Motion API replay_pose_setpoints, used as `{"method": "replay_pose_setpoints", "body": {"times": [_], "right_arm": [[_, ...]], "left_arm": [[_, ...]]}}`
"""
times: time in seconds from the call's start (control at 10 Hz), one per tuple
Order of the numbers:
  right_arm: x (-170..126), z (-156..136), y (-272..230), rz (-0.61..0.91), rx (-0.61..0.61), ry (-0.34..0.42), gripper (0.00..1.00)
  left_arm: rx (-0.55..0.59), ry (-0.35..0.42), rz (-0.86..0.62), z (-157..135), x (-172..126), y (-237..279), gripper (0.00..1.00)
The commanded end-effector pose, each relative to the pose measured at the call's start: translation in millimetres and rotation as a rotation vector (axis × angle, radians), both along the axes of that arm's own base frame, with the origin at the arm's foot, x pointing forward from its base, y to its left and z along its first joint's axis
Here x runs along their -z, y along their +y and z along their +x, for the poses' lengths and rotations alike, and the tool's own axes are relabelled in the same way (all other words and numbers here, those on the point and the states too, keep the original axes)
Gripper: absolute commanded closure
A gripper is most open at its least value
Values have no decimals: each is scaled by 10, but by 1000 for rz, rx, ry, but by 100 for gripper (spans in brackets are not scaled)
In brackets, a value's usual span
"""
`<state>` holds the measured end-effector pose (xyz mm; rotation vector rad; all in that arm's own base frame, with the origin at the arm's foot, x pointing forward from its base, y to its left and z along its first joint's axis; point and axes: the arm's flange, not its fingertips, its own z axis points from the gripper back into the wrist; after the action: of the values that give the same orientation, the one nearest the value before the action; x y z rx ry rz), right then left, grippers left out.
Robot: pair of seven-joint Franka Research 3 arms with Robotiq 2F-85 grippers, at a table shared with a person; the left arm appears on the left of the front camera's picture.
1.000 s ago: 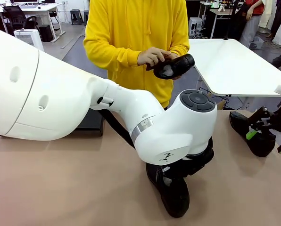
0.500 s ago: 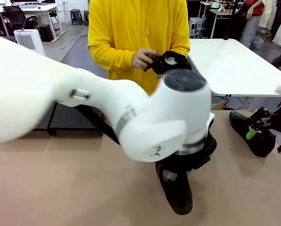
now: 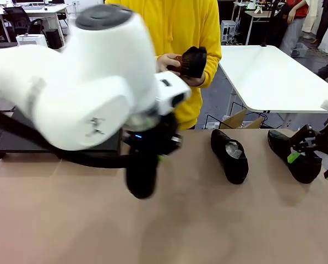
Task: Organize the shoes by placing them on the stand.
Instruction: Place the Shoe from the middle of the table onto the Shoes Stand.
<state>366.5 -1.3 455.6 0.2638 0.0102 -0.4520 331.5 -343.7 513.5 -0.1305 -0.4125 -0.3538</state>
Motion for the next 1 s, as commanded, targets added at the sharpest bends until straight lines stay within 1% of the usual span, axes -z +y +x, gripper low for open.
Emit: {"method": "replay_pose_setpoints", "body": {"times": [0.0,0.2,0.3,0.4,0.5,0.6,0.8,0.9], "right_arm": [[-1,-17,-16,-10,-14,-6,0],[-1,-17,-16,-10,-14,-6,0],[-1,-17,-16,-10,-14,-6,0],[-1,-17,-16,-10,-14,-6,0],[-1,-17,-16,-10,-14,-6,0],[-1,-17,-16,-10,-14,-6,0],[-1,-17,-16,-10,-14,-6,0],[-1,-17,-16,-10,-14,-6,0]], "left_arm": [[70,-115,-1,240,15,706,100],[16,-200,49,645,93,1298,100],[1,-253,49,848,49,1488,100],[-18,-285,60,1064,57,1650,100],[-61,-286,71,1315,144,1789,100],[-78,-294,63,1491,220,1842,100],[-91,-284,69,1776,389,1904,100],[-105,-293,74,1869,428,1928,100]]}}
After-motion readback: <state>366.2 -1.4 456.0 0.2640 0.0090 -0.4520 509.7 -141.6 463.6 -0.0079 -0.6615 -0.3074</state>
